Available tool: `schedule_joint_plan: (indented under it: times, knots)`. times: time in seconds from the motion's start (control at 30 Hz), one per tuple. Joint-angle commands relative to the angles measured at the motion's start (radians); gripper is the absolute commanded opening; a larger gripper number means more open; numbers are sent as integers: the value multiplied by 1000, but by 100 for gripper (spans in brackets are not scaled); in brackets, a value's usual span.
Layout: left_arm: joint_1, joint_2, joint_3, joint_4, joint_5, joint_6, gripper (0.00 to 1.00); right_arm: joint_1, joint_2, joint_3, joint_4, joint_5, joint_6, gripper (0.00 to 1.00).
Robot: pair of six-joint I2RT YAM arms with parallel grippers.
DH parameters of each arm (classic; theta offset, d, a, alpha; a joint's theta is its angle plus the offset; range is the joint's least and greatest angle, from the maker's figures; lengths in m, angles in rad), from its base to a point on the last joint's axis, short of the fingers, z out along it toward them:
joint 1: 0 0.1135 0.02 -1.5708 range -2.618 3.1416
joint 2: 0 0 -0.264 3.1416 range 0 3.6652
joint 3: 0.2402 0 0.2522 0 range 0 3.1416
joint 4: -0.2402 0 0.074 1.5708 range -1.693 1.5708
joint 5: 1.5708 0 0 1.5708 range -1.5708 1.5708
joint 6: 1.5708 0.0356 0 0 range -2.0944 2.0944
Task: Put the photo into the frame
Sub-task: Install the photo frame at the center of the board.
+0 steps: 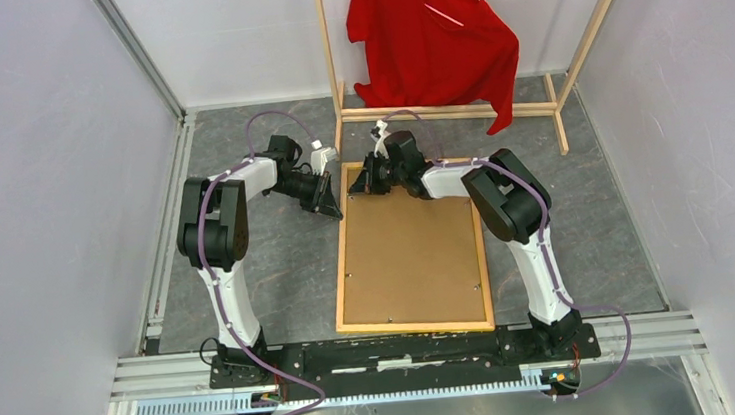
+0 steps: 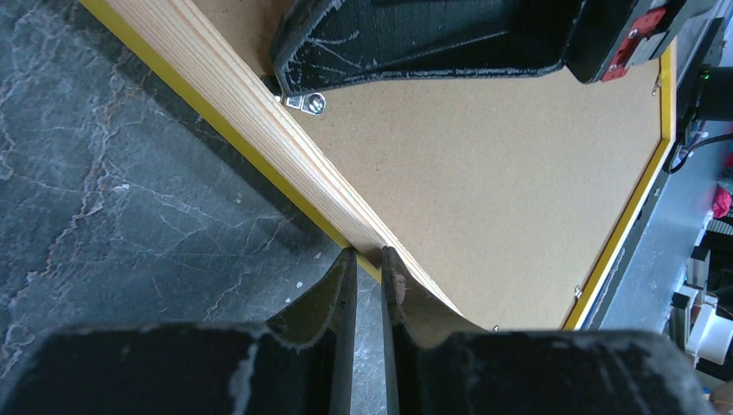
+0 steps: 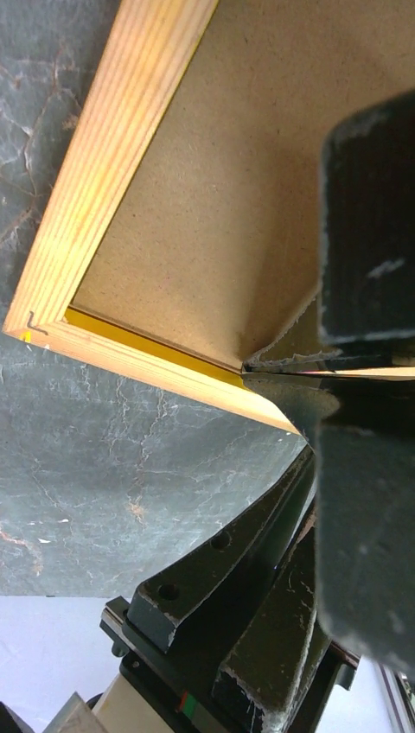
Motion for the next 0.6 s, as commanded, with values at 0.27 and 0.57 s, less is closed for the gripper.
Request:
schedule_joint_plan:
  times: [0.27,0.57]
  knots:
    - [-15,-10,-15,-16,-42,39,21,29,-43,-45,-60,-10,-27,0]
    - [-17,-9,-14,-17,-42,41,21,36,-14,-18,-76,-32,-32,0]
